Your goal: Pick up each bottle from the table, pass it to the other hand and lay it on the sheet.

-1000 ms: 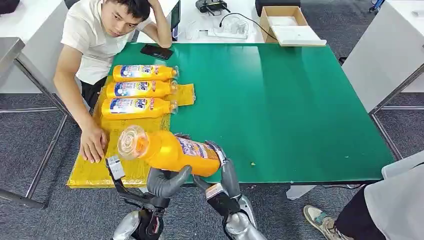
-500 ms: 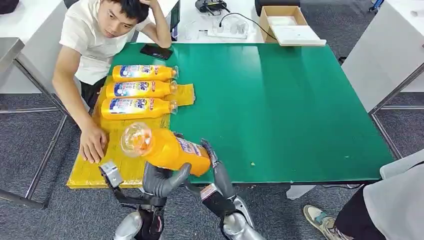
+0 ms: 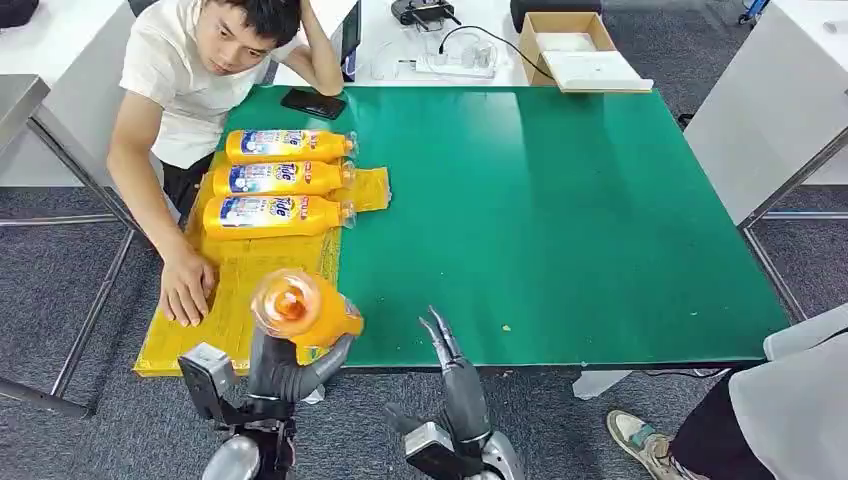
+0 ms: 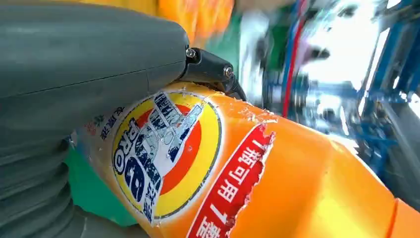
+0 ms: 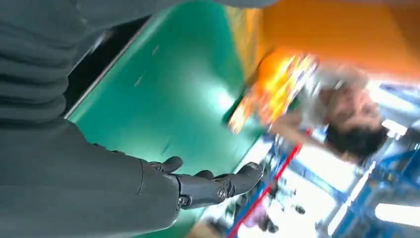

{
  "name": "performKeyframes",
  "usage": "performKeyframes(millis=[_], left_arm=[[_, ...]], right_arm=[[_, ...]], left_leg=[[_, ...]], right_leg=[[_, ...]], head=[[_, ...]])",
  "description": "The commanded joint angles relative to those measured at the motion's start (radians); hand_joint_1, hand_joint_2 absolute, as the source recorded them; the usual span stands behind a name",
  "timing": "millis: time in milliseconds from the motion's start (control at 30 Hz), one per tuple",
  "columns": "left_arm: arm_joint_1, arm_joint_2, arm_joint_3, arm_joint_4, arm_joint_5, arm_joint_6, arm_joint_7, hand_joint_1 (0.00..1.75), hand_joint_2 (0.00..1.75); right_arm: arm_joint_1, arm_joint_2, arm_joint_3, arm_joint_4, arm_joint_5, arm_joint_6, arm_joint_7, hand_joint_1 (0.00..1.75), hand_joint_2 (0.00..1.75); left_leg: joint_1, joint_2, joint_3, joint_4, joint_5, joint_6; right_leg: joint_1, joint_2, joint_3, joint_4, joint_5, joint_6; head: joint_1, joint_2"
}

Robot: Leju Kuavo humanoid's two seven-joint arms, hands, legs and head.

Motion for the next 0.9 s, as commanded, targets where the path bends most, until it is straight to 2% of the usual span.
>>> performKeyframes(millis=[33, 133, 167, 200, 900], left_arm=[[-0.077, 0.092, 0.081, 0.148, -0.542, 0.265, 0.073, 1.75, 1.75], [-0.110, 0.085, 0.096, 0.199, -0.566, 0.268, 0.079, 1.75, 1.75], [-0.110, 0.085, 0.096, 0.199, -0.566, 0.268, 0.079, 1.75, 1.75], [-0.107, 0.082, 0.095, 0.198, -0.567, 0.269, 0.078, 1.75, 1.75], [-0.103, 0.081, 0.094, 0.194, -0.568, 0.270, 0.077, 1.75, 1.75]], right_arm=[[0.033, -0.026, -0.163, -0.132, 0.050, -0.102, -0.052, 0.00, 0.00], [0.034, -0.021, -0.174, -0.168, 0.056, -0.103, -0.046, 0.00, 0.00], [0.034, -0.021, -0.174, -0.168, 0.056, -0.103, -0.046, 0.00, 0.00], [0.037, -0.019, -0.175, -0.168, 0.056, -0.104, -0.047, 0.00, 0.00], [0.039, -0.018, -0.175, -0.165, 0.055, -0.104, -0.047, 0.00, 0.00]], left_leg=[[0.000, 0.000, 0.004, -0.001, 0.000, -0.002], [0.000, -0.001, 0.003, -0.001, 0.001, -0.002], [0.002, -0.001, 0.007, -0.001, -0.001, -0.004], [0.000, -0.001, 0.004, -0.001, 0.000, -0.002], [0.001, 0.000, 0.003, -0.001, 0.000, -0.001]], right_leg=[[0.000, -0.002, 0.004, -0.001, -0.001, -0.002], [0.000, -0.003, 0.003, 0.000, -0.001, -0.002], [0.002, -0.004, 0.007, 0.000, -0.002, -0.004], [0.001, -0.002, 0.003, 0.000, -0.001, -0.002], [0.001, -0.001, 0.002, -0.001, 0.000, -0.001]], head=[[0.000, 0.000], [0.000, 0.000], [0.000, 0.000], [0.000, 0.000], [0.000, 0.000]])
